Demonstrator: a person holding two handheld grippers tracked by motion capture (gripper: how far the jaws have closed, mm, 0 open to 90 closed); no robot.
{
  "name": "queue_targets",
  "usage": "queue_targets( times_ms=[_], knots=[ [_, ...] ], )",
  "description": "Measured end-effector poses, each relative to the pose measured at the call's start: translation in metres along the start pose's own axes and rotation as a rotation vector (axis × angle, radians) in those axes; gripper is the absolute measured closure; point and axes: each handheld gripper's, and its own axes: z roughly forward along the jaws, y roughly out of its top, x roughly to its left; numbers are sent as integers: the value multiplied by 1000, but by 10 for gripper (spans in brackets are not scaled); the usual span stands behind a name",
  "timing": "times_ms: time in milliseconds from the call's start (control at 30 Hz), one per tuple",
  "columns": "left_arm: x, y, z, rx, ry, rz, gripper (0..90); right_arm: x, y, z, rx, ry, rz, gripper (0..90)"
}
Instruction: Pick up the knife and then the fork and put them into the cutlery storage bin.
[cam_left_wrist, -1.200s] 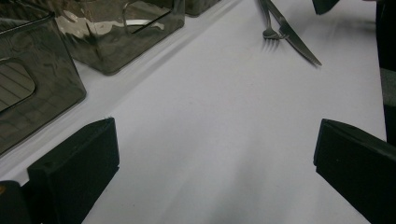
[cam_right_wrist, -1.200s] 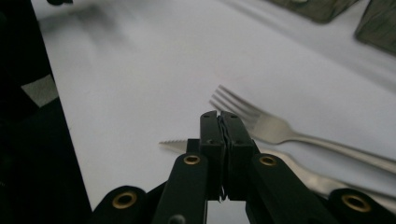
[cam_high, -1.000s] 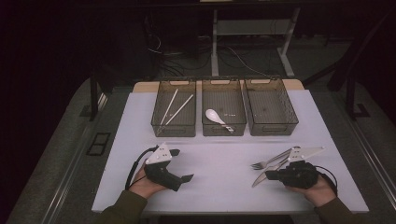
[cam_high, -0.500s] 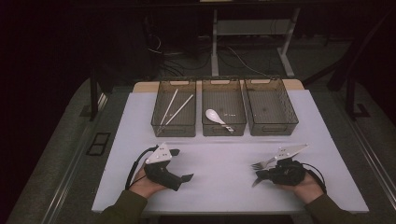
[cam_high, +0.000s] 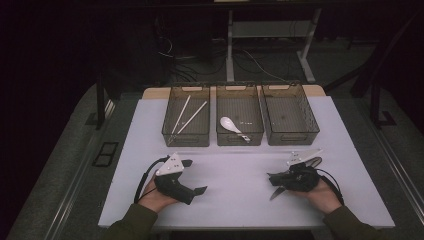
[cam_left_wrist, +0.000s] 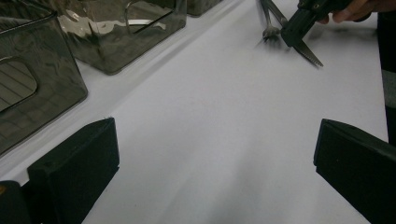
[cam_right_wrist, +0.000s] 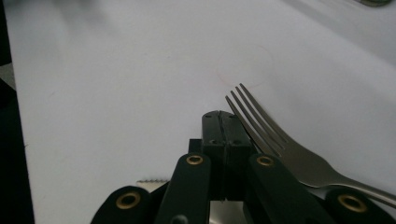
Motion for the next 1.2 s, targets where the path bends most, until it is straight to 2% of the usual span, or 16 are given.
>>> queue_targets(
  times_ms=[267, 433, 600, 800, 867, 1067, 1200],
  knots=[
    [0, 0, 0, 0, 0, 2, 0, -7, 8, 7, 7, -20, -7, 895],
    [0, 0, 0, 0, -1, 5, 0, -7, 8, 8, 16, -17, -5, 895],
    [0, 0, -1, -2, 0, 7, 0, -4, 7, 5, 7, -7, -19, 895],
    [-1, 0, -1, -4, 0, 7, 0, -1, 3, -1, 23, 2, -21, 895],
    [-1, 0, -1, -2, -1, 7, 0, -1, 0, -4, 27, -7, -29, 895],
    [-1, 1, 0, -4, -1, 7, 0, -9, -8, -12, 49, -25, -3, 895],
    [-1, 0, 0, -2, -1, 7, 0, -12, -10, -14, 49, -64, -1, 895]
  ],
)
